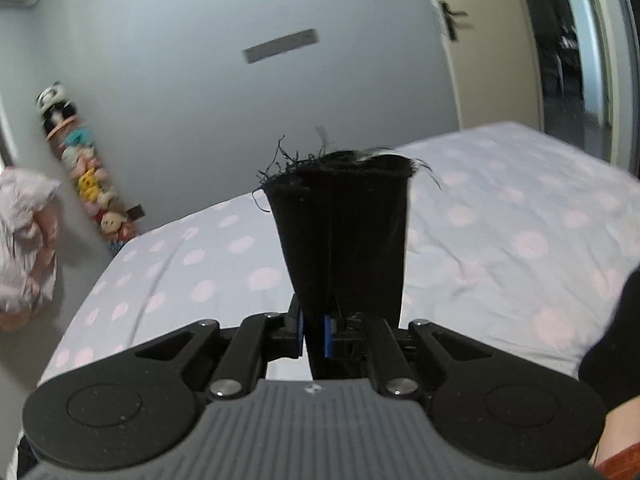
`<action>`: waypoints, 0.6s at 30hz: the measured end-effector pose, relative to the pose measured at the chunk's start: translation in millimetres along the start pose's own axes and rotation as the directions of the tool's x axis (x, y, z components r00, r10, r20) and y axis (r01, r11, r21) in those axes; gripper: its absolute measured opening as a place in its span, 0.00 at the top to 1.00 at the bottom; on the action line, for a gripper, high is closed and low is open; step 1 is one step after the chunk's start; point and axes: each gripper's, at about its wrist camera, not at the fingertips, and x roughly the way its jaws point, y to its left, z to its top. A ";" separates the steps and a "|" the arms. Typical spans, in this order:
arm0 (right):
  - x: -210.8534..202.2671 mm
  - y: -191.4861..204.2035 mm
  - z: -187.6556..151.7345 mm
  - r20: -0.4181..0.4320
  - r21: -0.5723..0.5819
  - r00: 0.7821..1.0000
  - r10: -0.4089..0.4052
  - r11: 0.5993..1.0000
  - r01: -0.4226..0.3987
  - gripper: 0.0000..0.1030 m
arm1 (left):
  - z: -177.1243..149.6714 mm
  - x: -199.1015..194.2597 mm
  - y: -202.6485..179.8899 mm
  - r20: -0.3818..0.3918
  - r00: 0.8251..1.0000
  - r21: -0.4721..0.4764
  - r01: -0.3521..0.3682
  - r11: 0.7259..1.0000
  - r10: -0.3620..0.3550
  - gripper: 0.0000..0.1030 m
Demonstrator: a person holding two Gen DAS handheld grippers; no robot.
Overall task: Fold clothes
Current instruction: 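Lift the held leg hem with the right tool toward the waistband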
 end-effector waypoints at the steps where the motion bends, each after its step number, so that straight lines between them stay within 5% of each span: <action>1: -0.7 7.4 0.7 0.002 -0.009 1.000 -0.006 1.000 0.006 0.90 | -0.7 -0.3 -6.6 -0.009 0.999 0.009 0.031 0.999 -0.031 0.39; 10: -12.3 -42.7 4.2 0.014 0.080 0.999 -0.050 0.996 0.048 0.90 | -8.0 23.7 -102.2 -0.125 0.964 0.105 0.247 0.963 -0.234 0.54; 18: 5.0 -164.4 -29.8 -0.045 0.283 0.997 -0.070 0.956 0.079 0.90 | -24.0 77.5 -261.7 -0.247 0.889 0.224 0.440 0.870 -0.386 0.65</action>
